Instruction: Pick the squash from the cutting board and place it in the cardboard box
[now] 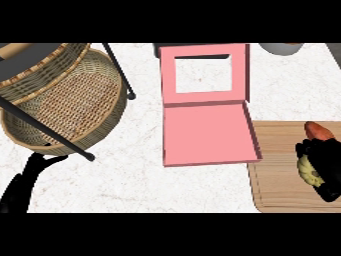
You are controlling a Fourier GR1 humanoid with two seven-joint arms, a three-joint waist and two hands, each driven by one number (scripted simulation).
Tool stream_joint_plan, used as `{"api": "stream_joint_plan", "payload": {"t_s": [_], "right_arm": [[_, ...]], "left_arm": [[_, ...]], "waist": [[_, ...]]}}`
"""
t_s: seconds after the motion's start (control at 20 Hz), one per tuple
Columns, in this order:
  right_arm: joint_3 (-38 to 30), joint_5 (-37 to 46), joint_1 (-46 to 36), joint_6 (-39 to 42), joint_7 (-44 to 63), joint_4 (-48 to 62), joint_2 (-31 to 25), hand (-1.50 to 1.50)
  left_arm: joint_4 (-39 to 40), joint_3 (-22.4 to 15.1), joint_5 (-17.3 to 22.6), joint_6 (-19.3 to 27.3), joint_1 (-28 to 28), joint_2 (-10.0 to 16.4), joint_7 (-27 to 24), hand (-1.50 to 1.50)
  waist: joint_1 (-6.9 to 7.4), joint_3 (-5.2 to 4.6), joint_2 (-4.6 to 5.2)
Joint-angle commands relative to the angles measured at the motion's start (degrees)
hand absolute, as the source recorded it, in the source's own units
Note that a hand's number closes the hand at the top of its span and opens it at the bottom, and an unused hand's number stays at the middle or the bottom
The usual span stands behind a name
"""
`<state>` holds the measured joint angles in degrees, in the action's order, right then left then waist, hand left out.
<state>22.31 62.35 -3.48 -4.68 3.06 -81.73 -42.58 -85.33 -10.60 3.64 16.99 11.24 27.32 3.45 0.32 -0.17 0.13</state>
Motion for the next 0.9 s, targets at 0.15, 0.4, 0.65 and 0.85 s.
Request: {"api": "stream_joint_plan", "payload": {"t_s": [0.15, 0.4, 0.65, 0.85], "right_arm": [[-1.7, -10.3, -12.5, 2.8, -20.6, 8.1, -0.8, 1.50], [-4.2, -17.8, -21.2, 7.4, -34.8, 15.2, -0.9, 1.50], [-8.9, -22.1, -30.4, 9.1, -45.6, 25.2, -1.9, 1.50], [-11.4, -28.1, -34.9, 15.4, -54.7, 30.6, -1.5, 1.50]], "left_arm": [[-5.2, -1.5, 0.0, -1.7, -9.2, -1.8, -1.1, 0.00], [-2.4, -2.6, -0.6, -2.6, -12.1, -3.0, -1.2, 0.00], [-2.3, -3.0, -1.5, -1.9, -12.1, -3.8, -1.1, 0.00], [-1.4, -2.1, -0.5, -2.2, -13.6, -4.4, -0.3, 0.00]], "waist": [[3.59, 0.51, 1.35], [5.07, 0.51, 2.36], [4.70, 0.47, 1.80], [3.64, 0.43, 1.90]]}}
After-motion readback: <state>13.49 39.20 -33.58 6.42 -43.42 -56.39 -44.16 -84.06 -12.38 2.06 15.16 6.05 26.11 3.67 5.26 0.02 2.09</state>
